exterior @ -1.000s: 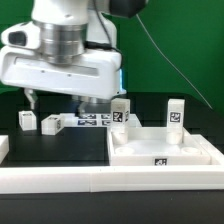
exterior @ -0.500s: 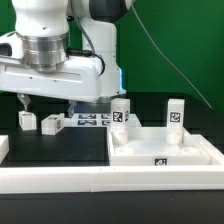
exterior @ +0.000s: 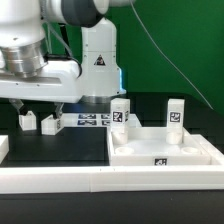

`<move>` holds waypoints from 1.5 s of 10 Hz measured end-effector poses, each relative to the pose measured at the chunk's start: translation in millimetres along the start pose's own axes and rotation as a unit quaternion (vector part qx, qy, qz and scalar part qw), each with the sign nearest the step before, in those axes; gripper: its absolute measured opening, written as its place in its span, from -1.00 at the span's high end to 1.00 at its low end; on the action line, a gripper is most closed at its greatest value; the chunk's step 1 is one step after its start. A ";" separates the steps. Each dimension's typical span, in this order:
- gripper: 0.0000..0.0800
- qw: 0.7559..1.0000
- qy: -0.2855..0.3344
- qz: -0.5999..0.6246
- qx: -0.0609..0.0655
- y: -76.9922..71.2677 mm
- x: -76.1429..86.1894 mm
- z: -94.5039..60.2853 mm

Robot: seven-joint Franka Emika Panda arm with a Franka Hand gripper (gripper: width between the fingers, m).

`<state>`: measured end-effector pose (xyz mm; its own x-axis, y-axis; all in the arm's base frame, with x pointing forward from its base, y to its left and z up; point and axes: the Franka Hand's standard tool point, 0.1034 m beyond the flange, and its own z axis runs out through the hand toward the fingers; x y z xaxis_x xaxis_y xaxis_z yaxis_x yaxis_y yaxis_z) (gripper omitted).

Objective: Assemble square table

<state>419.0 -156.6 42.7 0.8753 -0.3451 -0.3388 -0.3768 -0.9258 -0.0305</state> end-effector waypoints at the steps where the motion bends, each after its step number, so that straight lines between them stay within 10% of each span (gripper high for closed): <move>1: -0.62 1.000 -0.001 0.006 0.001 -0.3 -0.3 -0.1; 15: -0.62 0.966 -0.260 -0.007 0.010 -10.4 -13.6 28.8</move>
Offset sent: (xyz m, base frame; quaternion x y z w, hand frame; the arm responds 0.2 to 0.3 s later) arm 0.0000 0.0000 0.0000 0.0000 -0.1296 0.0000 0.9916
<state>402.3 -137.9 20.5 0.6121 -0.2042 -0.7640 -0.3764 -0.9249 -0.0544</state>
